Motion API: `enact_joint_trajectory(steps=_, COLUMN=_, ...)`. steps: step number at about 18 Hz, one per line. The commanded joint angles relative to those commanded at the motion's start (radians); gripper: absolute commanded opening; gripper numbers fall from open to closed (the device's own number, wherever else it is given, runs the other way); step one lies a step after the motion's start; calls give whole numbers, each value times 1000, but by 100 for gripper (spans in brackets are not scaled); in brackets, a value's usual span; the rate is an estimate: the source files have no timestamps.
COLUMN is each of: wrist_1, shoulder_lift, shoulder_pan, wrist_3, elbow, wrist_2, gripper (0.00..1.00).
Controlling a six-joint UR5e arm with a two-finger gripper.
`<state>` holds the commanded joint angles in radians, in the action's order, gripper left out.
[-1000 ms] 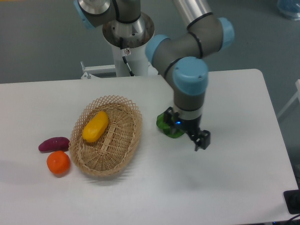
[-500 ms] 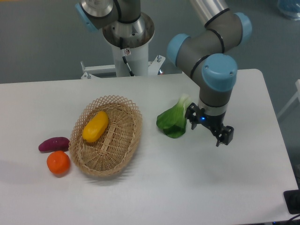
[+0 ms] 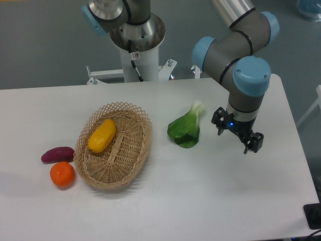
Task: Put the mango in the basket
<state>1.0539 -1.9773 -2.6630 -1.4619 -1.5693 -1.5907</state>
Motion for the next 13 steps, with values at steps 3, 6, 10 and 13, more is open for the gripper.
enact_joint_trajectory(steps=3, wrist_1=-5, shoulder_lift=-5, shoulder_pan=-8, wrist_3=2, elbow=-6, wrist_2=0, gripper=100)
enact_joint_trajectory(steps=6, wrist_1=-8, shoulder_lift=-5, shoulder_pan=-8, wrist_3=2, elbow=-12, wrist_2=0, gripper=100)
enact_joint_trajectory(steps=10, wrist_1=-9, shoulder_lift=-6, shoulder_pan=-8, wrist_3=2, elbow=-12, wrist_2=0, gripper=100)
enact_joint_trajectory(steps=13, wrist_1=-6, shoulder_lift=-9, shoulder_pan=-8, wrist_3=0, elbow=-9, wrist_2=0, gripper=100)
